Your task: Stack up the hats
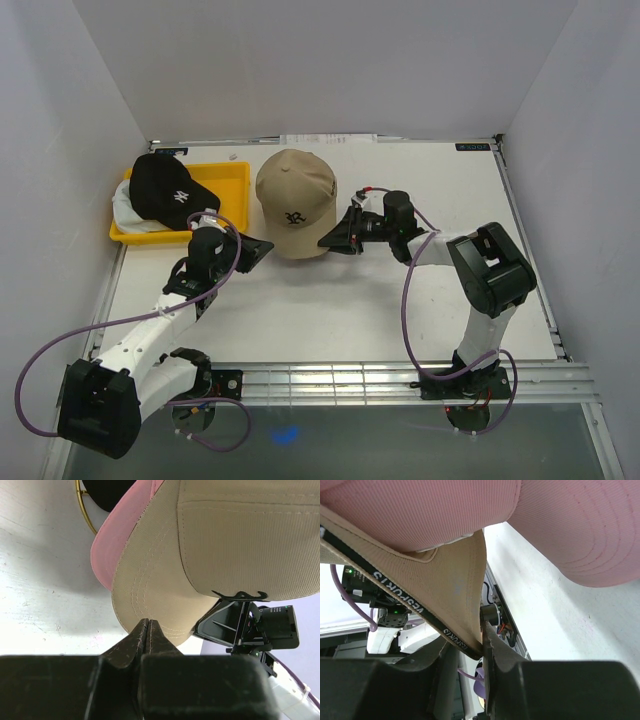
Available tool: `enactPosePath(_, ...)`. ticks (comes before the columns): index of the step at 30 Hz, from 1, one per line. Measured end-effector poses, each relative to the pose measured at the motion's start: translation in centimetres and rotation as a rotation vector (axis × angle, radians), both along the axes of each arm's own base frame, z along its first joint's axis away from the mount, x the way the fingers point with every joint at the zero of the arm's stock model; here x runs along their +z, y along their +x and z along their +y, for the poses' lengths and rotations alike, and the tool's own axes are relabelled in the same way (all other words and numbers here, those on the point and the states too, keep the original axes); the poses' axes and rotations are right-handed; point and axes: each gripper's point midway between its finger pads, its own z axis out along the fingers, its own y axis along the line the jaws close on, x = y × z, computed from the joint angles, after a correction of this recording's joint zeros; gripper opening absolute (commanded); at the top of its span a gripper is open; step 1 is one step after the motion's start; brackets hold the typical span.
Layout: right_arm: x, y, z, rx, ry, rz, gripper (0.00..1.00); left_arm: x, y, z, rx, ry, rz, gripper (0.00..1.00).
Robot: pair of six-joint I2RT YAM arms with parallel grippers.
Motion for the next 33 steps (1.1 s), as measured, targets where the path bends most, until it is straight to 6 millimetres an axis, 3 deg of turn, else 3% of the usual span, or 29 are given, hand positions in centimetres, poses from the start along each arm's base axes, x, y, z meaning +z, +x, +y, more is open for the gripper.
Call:
enactPosePath(14, 0.0, 1.3, -1.0, -0.013, 0.011, 0.054, 0.08, 0.0, 0.1, 0.0, -0.001, 0.001, -0.001, 0.00)
enactPosePath(17, -0.3, 1.4, -1.2, -0.010, 0.014, 0.071, 0.08, 0.8, 0.2, 0.0, -0.005, 0.018, -0.006, 0.00)
enactPosePath(19, -0.6, 1.5, -1.2, -0.009, 0.014, 0.085, 0.08, 2.5, 0.8, 0.0, -0.010, 0.036, -0.038, 0.04)
enactPosePath(25, -1.5, 1.6, -1.1, 0.002, 0.016, 0.111, 0.08, 12.4, 3.9, -0.2, -0.017, 0.095, -0.263, 0.49)
enactPosePath(28, -1.8, 1.7, -1.0, 0.008, 0.017, 0.126, 0.08, 16.6, 5.7, -0.5, -0.018, 0.128, -0.361, 0.60)
enactPosePath(33, -1.6, 1.9, -1.0, 0.018, 0.022, 0.126, 0.08, 19.4, 9.6, -1.1, -0.031, 0.230, -0.447, 0.63)
